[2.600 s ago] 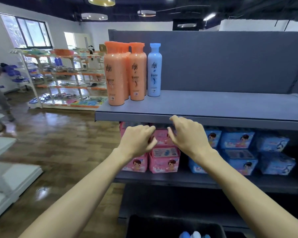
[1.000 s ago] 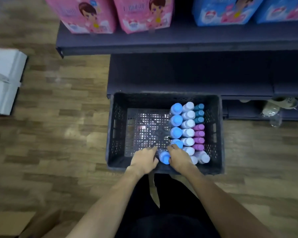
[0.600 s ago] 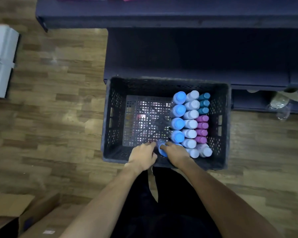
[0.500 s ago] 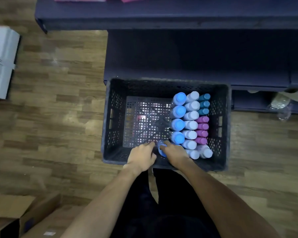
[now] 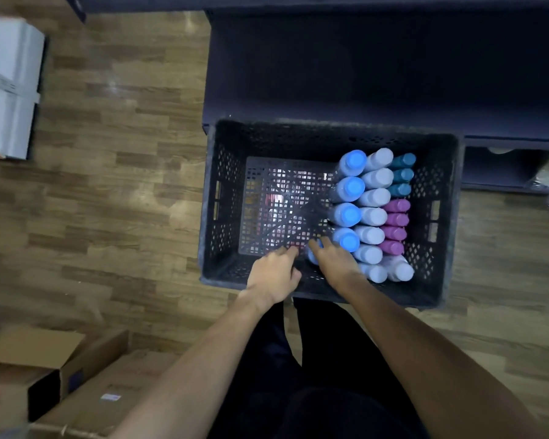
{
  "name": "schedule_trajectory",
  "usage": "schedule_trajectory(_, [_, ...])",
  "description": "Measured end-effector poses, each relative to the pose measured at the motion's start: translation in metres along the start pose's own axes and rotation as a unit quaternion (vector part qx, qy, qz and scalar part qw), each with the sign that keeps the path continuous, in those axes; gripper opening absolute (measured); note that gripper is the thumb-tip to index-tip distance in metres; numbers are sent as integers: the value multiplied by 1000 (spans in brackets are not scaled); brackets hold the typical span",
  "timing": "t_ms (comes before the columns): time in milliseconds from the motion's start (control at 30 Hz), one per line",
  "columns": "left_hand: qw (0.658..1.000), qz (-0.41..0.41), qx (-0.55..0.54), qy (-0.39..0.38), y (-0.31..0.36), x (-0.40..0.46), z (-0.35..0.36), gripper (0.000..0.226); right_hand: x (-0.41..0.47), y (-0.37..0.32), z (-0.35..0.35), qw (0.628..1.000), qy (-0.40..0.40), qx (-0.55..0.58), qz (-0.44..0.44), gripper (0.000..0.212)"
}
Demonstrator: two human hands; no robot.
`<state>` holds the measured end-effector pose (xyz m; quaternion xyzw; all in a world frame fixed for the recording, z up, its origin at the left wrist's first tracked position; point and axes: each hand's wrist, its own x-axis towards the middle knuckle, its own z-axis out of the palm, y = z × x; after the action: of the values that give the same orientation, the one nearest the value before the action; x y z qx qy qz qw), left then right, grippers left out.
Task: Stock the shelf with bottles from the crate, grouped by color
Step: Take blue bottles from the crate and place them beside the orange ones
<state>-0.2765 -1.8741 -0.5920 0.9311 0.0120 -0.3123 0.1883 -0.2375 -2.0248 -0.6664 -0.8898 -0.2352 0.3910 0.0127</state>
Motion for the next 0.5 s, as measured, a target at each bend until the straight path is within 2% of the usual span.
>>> schedule_trajectory(367, [998,-34,32,28,-21,20,12,25,12,-1,16,993,48,95,41,65])
schedule_trajectory(500, [999,-32,23,25,-30,36,13,30,17,-4,21,985,71,148,59,75])
